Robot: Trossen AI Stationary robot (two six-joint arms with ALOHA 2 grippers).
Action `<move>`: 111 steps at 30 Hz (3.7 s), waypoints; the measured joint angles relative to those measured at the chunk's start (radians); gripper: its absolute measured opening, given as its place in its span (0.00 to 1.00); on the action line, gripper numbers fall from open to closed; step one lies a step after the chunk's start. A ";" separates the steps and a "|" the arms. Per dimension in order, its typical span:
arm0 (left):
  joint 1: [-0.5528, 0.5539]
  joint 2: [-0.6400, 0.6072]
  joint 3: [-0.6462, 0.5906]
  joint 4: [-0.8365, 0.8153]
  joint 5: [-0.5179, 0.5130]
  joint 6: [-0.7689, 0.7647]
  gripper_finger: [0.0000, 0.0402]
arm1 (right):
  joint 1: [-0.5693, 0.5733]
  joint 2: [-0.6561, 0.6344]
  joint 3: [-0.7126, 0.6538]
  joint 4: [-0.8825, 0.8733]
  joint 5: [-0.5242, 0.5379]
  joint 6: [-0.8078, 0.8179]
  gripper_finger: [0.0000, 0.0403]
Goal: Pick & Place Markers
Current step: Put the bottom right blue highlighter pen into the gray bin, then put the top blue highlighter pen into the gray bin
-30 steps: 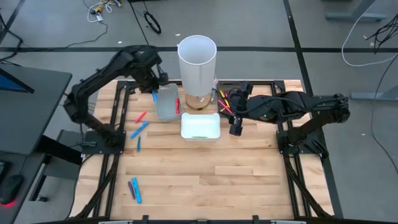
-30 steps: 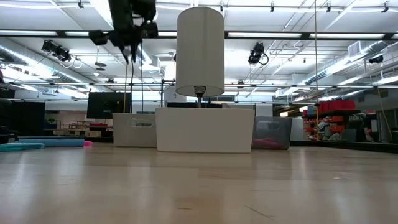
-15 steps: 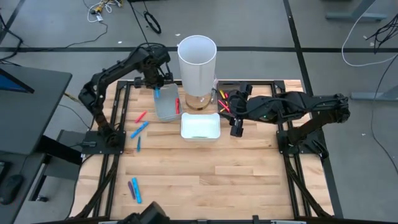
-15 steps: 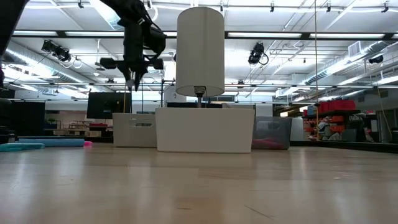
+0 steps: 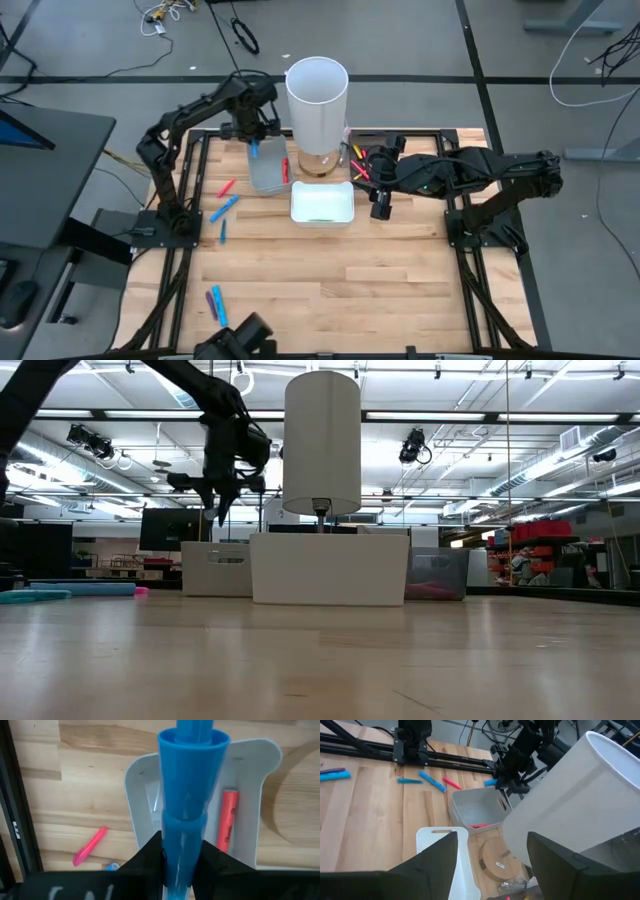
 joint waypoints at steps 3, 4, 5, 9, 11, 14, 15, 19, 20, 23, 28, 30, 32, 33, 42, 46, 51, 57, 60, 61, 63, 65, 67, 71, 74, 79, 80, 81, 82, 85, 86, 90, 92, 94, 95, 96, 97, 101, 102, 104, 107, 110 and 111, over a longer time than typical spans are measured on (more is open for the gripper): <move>-0.006 0.022 -0.003 0.009 0.000 0.016 0.16 | 0.000 0.000 0.000 0.010 0.000 -0.004 0.59; -0.006 0.024 -0.016 0.017 0.004 0.018 0.16 | 0.000 0.000 0.000 0.011 0.000 -0.005 0.59; -0.006 0.024 -0.036 0.032 0.021 0.017 0.16 | 0.000 0.000 0.000 0.013 0.000 -0.004 0.59; -0.025 0.015 -0.139 0.131 0.063 -0.010 0.16 | 0.000 0.000 0.000 0.036 0.000 -0.004 0.59; -0.043 0.011 -0.184 0.208 0.077 -0.016 0.16 | 0.000 0.000 0.000 0.058 0.001 -0.017 0.59; -0.062 0.011 -0.257 0.317 0.098 -0.066 0.16 | 0.000 0.000 0.000 0.094 0.001 -0.046 0.59; -0.067 0.011 -0.284 0.349 0.107 -0.085 0.16 | 0.000 0.000 0.000 0.103 0.001 -0.050 0.59; -0.065 0.011 -0.384 0.479 0.152 -0.134 0.16 | 0.000 0.000 0.000 0.116 0.001 -0.046 0.59; -0.065 0.011 -0.406 0.500 0.156 -0.143 0.16 | -0.001 0.000 0.000 0.116 0.001 -0.045 0.59; -0.064 0.011 -0.450 0.572 0.169 -0.166 0.16 | -0.001 0.004 0.000 0.117 0.001 -0.044 0.59; -0.061 0.010 -0.467 0.593 0.169 -0.172 0.19 | -0.001 0.017 0.000 0.119 0.000 -0.029 0.59; -0.063 0.011 -0.457 0.587 0.172 -0.172 0.29 | -0.001 0.027 -0.001 0.117 0.000 -0.026 0.59; -0.068 0.011 -0.444 0.590 0.173 -0.173 0.39 | -0.001 0.032 -0.001 0.113 0.000 -0.027 0.59; -0.072 0.011 -0.438 0.589 0.173 -0.177 0.44 | -0.001 0.035 -0.002 0.111 0.000 -0.029 0.59; -0.080 -0.038 -0.410 0.545 0.225 -0.184 0.73 | -0.001 0.032 -0.022 0.123 -0.121 0.020 0.60; -0.082 -0.139 -0.409 0.491 0.160 -0.136 0.77 | 0.000 -0.002 -0.022 0.110 -0.147 0.053 0.60; -0.105 -0.288 -0.409 0.492 0.127 -0.023 0.77 | -0.007 -0.055 -0.028 0.138 -0.148 0.113 0.60; -0.174 -0.480 -0.409 0.489 0.020 0.047 0.77 | -0.019 -0.091 -0.038 0.164 -0.148 0.165 0.60; -0.211 -0.576 -0.409 0.489 0.005 0.106 0.77 | -0.016 -0.105 -0.038 0.165 -0.148 0.189 0.60; -0.226 -0.607 -0.409 0.489 0.004 0.128 0.77 | -0.016 -0.112 -0.038 0.170 -0.149 0.203 0.60; -0.264 -0.665 -0.409 0.489 0.005 0.166 0.77 | -0.015 -0.126 -0.038 0.175 -0.149 0.224 0.60; -0.310 -0.721 -0.409 0.496 0.000 0.197 0.78 | -0.015 -0.139 -0.038 0.176 -0.148 0.246 0.60; -0.365 -0.774 -0.409 0.512 -0.026 0.231 0.78 | -0.015 -0.151 -0.043 0.180 -0.146 0.268 0.60; -0.494 -0.879 -0.409 0.550 -0.156 0.272 0.78 | 0.002 -0.216 -0.177 0.321 -0.143 0.328 0.60; -0.575 -0.947 -0.409 0.583 -0.233 0.293 0.78 | 0.014 -0.301 -0.381 0.515 -0.147 0.357 0.60; -0.675 -1.025 -0.409 0.649 -0.234 0.337 0.78 | 0.016 -0.469 -0.700 0.692 -0.029 0.425 0.60; -0.691 -1.034 -0.409 0.657 -0.230 0.340 0.78 | 0.016 -0.502 -0.752 0.708 0.011 0.434 0.60; -0.706 -1.042 -0.408 0.663 -0.228 0.341 0.78 | 0.016 -0.539 -0.804 0.723 0.056 0.442 0.60; -0.719 -1.049 -0.408 0.663 -0.228 0.341 0.78 | 0.015 -0.576 -0.851 0.736 0.099 0.454 0.60; -0.748 -1.060 -0.408 0.660 -0.229 0.336 0.78 | 0.008 -0.691 -0.987 0.766 0.158 0.487 0.60; -0.756 -1.061 -0.408 0.660 -0.229 0.334 0.78 | 0.006 -0.729 -1.029 0.772 0.153 0.496 0.60; -0.780 -1.055 -0.408 0.659 -0.228 0.308 0.78 | -0.002 -0.881 -1.172 0.778 0.142 0.521 0.60; -0.790 -1.048 -0.408 0.660 -0.229 0.294 0.78 | -0.002 -0.958 -1.232 0.773 0.142 0.524 0.60; -0.800 -1.044 -0.408 0.659 -0.229 0.277 0.78 | -0.002 -1.036 -1.277 0.773 0.142 0.524 0.60; -0.806 -1.041 -0.408 0.659 -0.229 0.276 0.78 | -0.002 -1.071 -1.295 0.773 0.141 0.523 0.60; -0.811 -1.037 -0.408 0.657 -0.229 0.275 0.78 | -0.002 -1.110 -1.312 0.772 0.139 0.516 0.60; -0.817 -1.032 -0.408 0.659 -0.233 0.275 0.78 | -0.002 -1.145 -1.323 0.762 0.129 0.508 0.60; -0.840 -1.021 -0.408 0.662 -0.287 0.259 0.78 | -0.002 -1.267 -1.340 0.624 0.096 0.506 0.60; -0.846 -1.019 -0.408 0.666 -0.304 0.256 0.78 | -0.002 -1.296 -1.340 0.590 0.090 0.516 0.60; -0.859 -1.017 -0.409 0.671 -0.329 0.263 0.78 | -0.002 -1.347 -1.340 0.527 0.080 0.536 0.60; -0.883 -1.019 -0.409 0.705 -0.368 0.298 0.78 | -0.002 -1.410 -1.340 0.449 0.061 0.558 0.60; -0.907 -1.018 -0.409 0.736 -0.419 0.332 0.78 | -0.002 -1.410 -1.340 0.421 0.060 0.563 0.60; -0.912 -1.018 -0.409 0.744 -0.435 0.340 0.78 | -0.002 -1.408 -1.342 0.431 0.049 0.562 0.60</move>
